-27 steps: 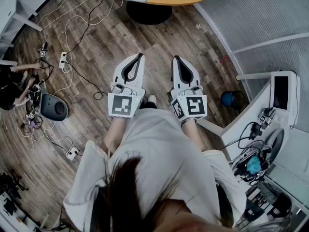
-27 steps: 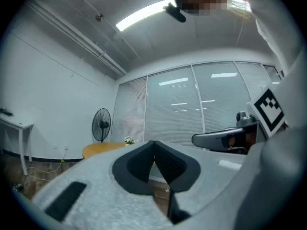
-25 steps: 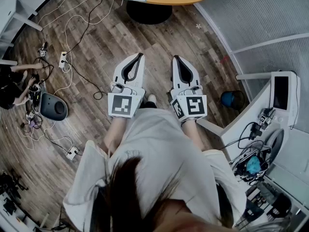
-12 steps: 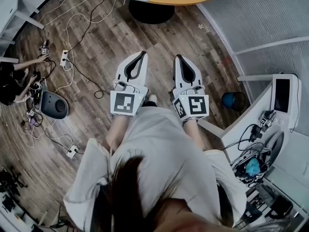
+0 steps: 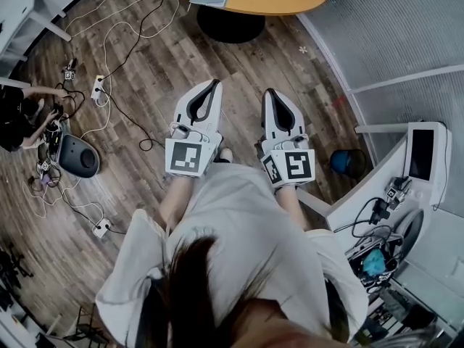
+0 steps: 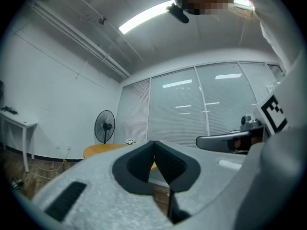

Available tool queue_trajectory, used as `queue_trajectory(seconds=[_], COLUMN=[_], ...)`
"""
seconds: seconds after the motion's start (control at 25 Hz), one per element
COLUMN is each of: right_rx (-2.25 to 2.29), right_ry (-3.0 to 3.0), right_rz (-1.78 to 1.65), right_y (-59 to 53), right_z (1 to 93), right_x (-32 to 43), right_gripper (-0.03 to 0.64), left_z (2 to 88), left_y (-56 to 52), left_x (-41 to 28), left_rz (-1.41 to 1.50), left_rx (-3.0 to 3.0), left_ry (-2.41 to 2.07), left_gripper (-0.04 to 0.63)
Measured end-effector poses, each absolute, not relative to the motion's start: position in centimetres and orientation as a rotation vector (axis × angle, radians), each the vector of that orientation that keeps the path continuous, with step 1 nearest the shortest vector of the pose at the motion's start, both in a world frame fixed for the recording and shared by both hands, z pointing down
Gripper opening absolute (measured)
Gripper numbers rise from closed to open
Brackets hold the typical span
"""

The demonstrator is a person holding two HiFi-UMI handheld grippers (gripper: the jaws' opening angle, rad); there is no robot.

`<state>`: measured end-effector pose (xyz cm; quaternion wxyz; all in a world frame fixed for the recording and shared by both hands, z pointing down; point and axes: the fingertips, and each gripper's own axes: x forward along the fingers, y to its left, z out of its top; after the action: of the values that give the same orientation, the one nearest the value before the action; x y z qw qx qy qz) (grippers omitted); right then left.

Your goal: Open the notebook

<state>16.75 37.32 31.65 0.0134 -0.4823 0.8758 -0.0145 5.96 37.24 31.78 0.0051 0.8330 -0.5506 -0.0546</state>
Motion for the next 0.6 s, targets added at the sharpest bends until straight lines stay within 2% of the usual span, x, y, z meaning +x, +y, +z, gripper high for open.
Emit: queue_trajectory(seconds=[0.32, 0.6], right_rx=[-1.541, -1.527], right_ry=[2.722, 2.758], right_rz=[-0.165, -0.178], right_y=[36.9, 34.0], right_z=[33.3, 34.0], right_x=[18.7, 16.7], right_gripper=[0.002, 0.002], left_z=[33.2, 32.4], left_y=[37.6, 34.4], left_x=[6.9, 5.0], left_rz=[-0.099, -0.146], left_rx=[2.568, 2.577], left_ry=[-1.745, -1.767], left_gripper=[0.017, 0.017])
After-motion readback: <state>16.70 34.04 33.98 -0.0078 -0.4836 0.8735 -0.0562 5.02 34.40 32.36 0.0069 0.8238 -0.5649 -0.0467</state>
